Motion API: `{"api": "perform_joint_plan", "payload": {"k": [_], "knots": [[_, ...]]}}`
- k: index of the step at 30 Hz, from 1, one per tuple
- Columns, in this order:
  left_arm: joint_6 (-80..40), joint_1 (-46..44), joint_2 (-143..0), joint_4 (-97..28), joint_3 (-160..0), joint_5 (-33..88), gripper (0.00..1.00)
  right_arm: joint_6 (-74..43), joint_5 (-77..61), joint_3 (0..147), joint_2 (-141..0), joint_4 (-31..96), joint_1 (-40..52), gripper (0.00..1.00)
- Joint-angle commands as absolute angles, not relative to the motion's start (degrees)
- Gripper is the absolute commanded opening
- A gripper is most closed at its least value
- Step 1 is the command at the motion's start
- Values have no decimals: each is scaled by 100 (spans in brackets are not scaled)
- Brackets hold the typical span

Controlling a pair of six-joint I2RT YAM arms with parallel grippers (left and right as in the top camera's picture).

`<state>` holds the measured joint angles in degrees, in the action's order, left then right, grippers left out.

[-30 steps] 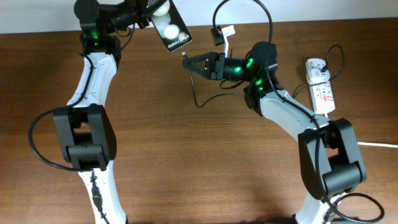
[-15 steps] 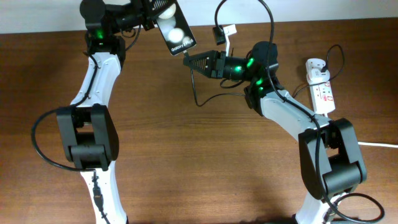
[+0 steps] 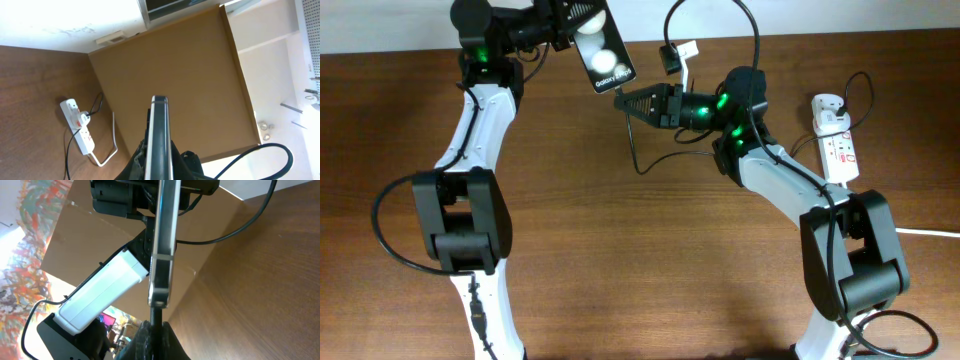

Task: Plug charger to phone and switch on socket
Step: 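Push the black plug up into the phone's bottom port with right gripper, then release the plug and move the right gripper to the power strip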

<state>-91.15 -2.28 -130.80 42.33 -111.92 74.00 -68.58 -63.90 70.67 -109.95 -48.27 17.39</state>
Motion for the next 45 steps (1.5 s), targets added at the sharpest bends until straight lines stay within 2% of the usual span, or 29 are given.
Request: {"api": "perform_joint_plan", "payload": {"k": [1, 12, 14, 15, 16, 19, 21, 22, 27, 29, 34, 38, 45], "knots": [[-9188, -539, -13047, 4287, -11273, 7961, 0, -6805, -6080, 7137, -10991, -4888, 1723, 4], [-9190, -622, -13047, 4285, -11273, 8256, 0, -6805, -6080, 7137, -10991, -4888, 1723, 5], [-9190, -607, -13047, 4285, -11273, 8241, 0, -6803, -6084, 7137, -10991, -4888, 1723, 13], [-9183, -567, -13047, 4287, -11273, 8149, 0, -6803, -6086, 7137, -10991, -4888, 1723, 25], [-9166, -513, -13047, 4287, -11273, 8077, 0, -6805, -6090, 7137, -10991, -4888, 1723, 29], [-9166, -246, -13047, 4285, -11273, 8058, 0, -6803, -6165, 7137, -10991, -4890, 1723, 54], [-9166, -54, -13047, 4285, -11273, 8060, 0, -6803, -6257, 7137, -10991, -4890, 1723, 91], [-9166, 19, -13047, 4285, -11271, 8077, 0, -6803, -6281, 7137, -10991, -4890, 1723, 99], [-9100, 257, -13047, 4285, -11271, 8650, 0, -6654, -6405, 7135, -10991, -4831, 1697, 99], [-9035, 257, -13047, 4287, -11271, 9013, 0, -6571, -6405, 7135, -10991, -4294, 1538, 99], [-9032, 239, -13047, 4287, -11266, 9011, 0, -5658, -6722, 7135, -10991, -2720, 1186, 99], [-8969, 242, -13047, 4287, -11266, 9011, 0, -3712, -5323, 7135, -10989, 445, 1149, 99], [-8818, 239, -13047, 4287, -11266, 9013, 0, -3277, -4309, 7319, -10361, 742, 1037, 99]]}}
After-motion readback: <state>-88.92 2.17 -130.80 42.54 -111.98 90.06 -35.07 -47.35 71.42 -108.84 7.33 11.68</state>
